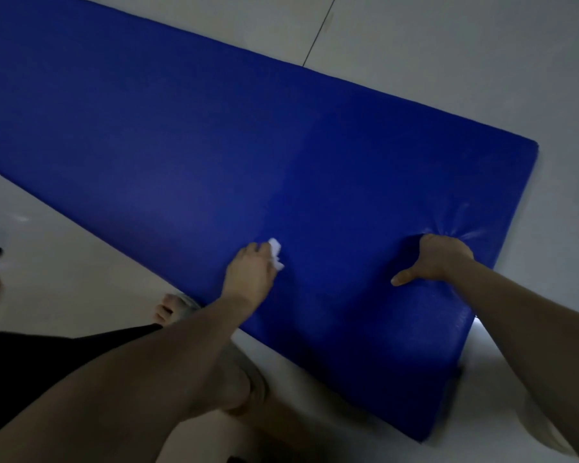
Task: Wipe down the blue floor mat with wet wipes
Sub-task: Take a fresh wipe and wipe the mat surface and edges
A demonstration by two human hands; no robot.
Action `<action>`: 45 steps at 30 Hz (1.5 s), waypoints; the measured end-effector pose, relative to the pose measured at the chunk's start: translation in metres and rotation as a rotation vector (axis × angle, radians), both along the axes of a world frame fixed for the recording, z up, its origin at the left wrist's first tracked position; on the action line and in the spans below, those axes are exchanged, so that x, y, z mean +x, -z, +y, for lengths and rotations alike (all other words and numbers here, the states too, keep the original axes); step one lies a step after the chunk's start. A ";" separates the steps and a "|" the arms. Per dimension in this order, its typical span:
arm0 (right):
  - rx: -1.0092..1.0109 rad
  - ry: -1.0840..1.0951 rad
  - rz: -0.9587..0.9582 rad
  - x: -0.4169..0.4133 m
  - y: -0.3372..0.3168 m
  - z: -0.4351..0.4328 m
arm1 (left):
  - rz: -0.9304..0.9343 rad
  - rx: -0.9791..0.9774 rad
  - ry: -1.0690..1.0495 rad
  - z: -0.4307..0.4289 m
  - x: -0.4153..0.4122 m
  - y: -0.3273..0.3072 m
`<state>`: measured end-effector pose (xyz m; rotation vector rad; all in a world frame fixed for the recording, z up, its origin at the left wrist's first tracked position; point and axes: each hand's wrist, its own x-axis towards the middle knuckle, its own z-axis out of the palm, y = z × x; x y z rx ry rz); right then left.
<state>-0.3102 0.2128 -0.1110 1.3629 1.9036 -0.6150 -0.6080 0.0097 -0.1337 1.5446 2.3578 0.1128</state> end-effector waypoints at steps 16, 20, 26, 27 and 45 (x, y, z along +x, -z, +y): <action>0.025 0.194 0.057 0.000 -0.004 -0.091 | -0.269 -0.098 0.099 -0.023 0.133 0.006; -0.035 0.213 0.057 0.004 -0.010 -0.112 | -0.291 -0.156 0.146 -0.029 0.153 -0.004; -0.113 0.172 -0.013 0.006 -0.013 -0.126 | -0.237 -0.132 0.237 -0.038 0.165 -0.007; -0.099 0.158 -0.016 0.008 -0.013 -0.124 | -0.206 -0.124 0.276 -0.034 0.164 -0.011; -0.072 0.038 0.007 0.000 -0.006 -0.110 | -0.287 0.005 -0.197 -0.045 0.022 -0.013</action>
